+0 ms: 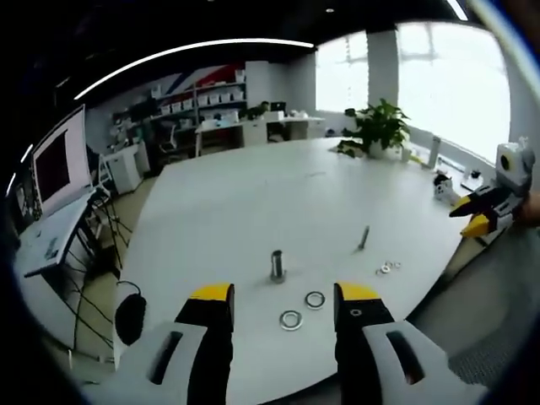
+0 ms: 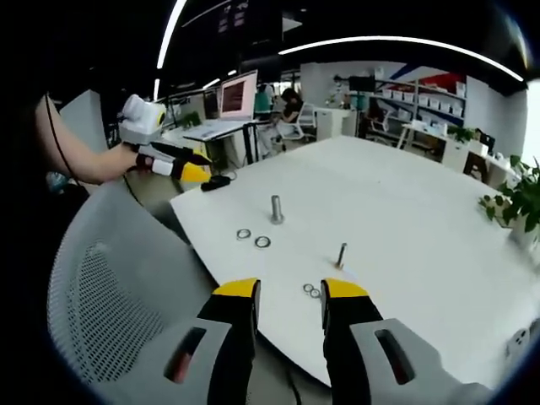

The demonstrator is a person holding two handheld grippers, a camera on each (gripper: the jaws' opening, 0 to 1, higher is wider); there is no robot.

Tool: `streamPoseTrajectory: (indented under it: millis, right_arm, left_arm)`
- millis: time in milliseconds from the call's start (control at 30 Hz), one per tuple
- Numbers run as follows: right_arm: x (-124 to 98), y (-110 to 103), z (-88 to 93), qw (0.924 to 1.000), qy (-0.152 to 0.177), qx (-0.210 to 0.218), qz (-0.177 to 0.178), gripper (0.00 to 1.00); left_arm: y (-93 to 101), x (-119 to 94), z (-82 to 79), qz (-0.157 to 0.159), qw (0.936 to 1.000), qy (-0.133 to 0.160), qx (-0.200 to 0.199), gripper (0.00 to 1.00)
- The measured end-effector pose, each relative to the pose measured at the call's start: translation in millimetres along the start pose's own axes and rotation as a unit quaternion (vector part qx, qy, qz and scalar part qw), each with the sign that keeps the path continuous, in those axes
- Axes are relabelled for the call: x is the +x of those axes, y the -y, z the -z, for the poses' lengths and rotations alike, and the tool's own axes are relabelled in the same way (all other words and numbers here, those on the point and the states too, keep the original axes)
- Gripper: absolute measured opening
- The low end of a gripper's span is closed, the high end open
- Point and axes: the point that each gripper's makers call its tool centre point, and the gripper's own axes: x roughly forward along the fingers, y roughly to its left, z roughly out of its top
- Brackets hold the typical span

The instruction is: Place the washer onto the threaded stud by aligning its center hole with the stud, sliding it down to the base, and recovering from edge contact or off-axis alignment until the washer reaches the visible bottom stop.

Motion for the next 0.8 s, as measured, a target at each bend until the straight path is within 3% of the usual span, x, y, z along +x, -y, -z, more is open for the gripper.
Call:
streamPoseTrajectory:
  millis: [100,200,400,500,567,700,800]
  right_arm:
    - [-1,1,-1.6,1.0000,0.003,0.000,0.002,0.31]
    - [-2,4,-2.9,0.9999,0.007,0.007,0.007,0.31]
    - [-4,7,-3.8,0.9998,0.011,0.008,0.015,0.31]
    - [-4,8,-2.4,0.9998,0.009,0.010,0.016,0.31]
    - [-4,8,-3.1,0.9998,0.009,0.009,0.016,0.31]
    - [-4,9,-2.7,0.9997,0.009,0.012,0.018,0.31]
    - [-4,10,-2.1,0.9997,0.008,0.014,0.019,0.31]
  left_arm:
    - [1.2,1,-0.7,0.003,1.0000,-0.003,0.004,0.42]
    - [7.6,9,17.2,0.027,0.9981,-0.052,-0.020,0.48]
    - [8.0,17,21.4,0.044,0.9958,-0.075,-0.029,0.45]
    - [3.1,25,28.9,0.051,0.9926,-0.108,-0.022,0.43]
    - [-0.9,33,25.1,0.053,0.9925,-0.107,-0.026,0.43]
    - [-3.0,47,32.4,0.061,0.9888,-0.136,-0.015,0.43]
    - [0.5,58,44.3,0.076,0.9830,-0.167,0.005,0.43]
